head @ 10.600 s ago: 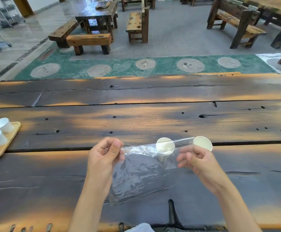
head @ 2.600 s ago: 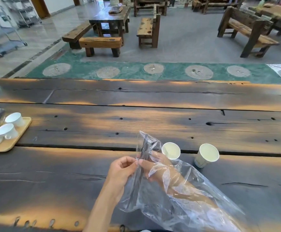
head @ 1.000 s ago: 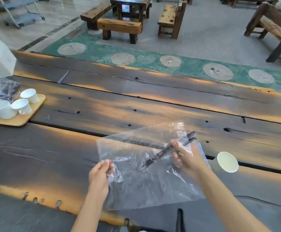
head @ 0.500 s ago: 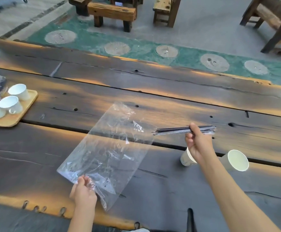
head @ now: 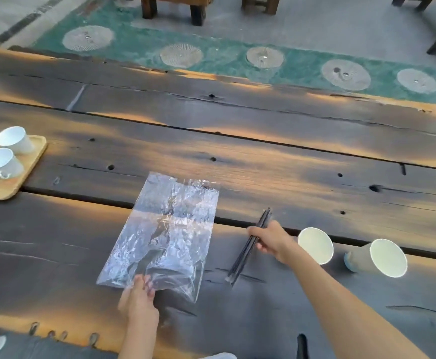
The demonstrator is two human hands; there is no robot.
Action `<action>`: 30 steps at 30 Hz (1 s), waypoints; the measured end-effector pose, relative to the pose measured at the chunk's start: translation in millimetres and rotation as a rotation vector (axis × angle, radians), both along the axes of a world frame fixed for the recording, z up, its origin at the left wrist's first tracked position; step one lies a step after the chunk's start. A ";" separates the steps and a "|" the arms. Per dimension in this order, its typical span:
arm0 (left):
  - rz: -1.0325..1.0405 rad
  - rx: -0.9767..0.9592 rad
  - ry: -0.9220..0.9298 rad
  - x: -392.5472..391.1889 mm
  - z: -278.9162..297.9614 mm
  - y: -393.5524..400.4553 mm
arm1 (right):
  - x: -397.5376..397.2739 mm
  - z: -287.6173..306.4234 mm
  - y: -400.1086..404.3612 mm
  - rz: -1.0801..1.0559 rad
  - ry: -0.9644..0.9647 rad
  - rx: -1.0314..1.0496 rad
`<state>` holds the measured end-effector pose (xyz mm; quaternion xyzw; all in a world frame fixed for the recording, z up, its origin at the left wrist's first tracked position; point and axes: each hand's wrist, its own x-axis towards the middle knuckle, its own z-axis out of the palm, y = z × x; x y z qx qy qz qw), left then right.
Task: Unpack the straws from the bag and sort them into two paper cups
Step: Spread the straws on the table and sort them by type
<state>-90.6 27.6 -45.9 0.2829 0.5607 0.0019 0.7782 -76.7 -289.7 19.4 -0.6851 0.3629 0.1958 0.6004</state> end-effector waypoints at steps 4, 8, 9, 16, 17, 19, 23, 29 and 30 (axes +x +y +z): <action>-0.175 0.179 0.174 -5.0 -11.0 -7.7 | 9.6 -30.7 7.6 0.195 0.120 -0.156; -0.343 0.373 0.218 -12.8 -15.7 -4.5 | 17.9 -54.4 10.7 0.204 0.162 -0.203; -0.360 0.396 0.239 -13.8 -17.8 -2.6 | 19.3 -58.5 10.6 0.195 0.169 -0.210; -0.450 0.648 0.449 -30.0 -18.8 -18.2 | 23.3 -79.3 5.8 0.202 0.117 -0.328; -0.493 0.686 0.400 -33.5 -14.9 -26.9 | 22.7 -80.8 4.4 0.191 0.106 -0.345; -0.643 0.742 0.271 -36.0 -5.9 -46.2 | 21.5 -83.5 2.1 0.144 0.090 -0.364; -1.055 0.725 0.029 -25.3 9.8 -86.6 | 11.0 -82.9 1.6 -0.036 0.055 -0.317; -1.426 0.843 -0.118 1.4 7.4 -133.9 | -44.0 -75.6 10.9 -0.173 0.008 -0.275; -1.467 0.885 -0.122 5.0 4.7 -141.3 | -53.7 -75.9 12.7 -0.181 0.008 -0.265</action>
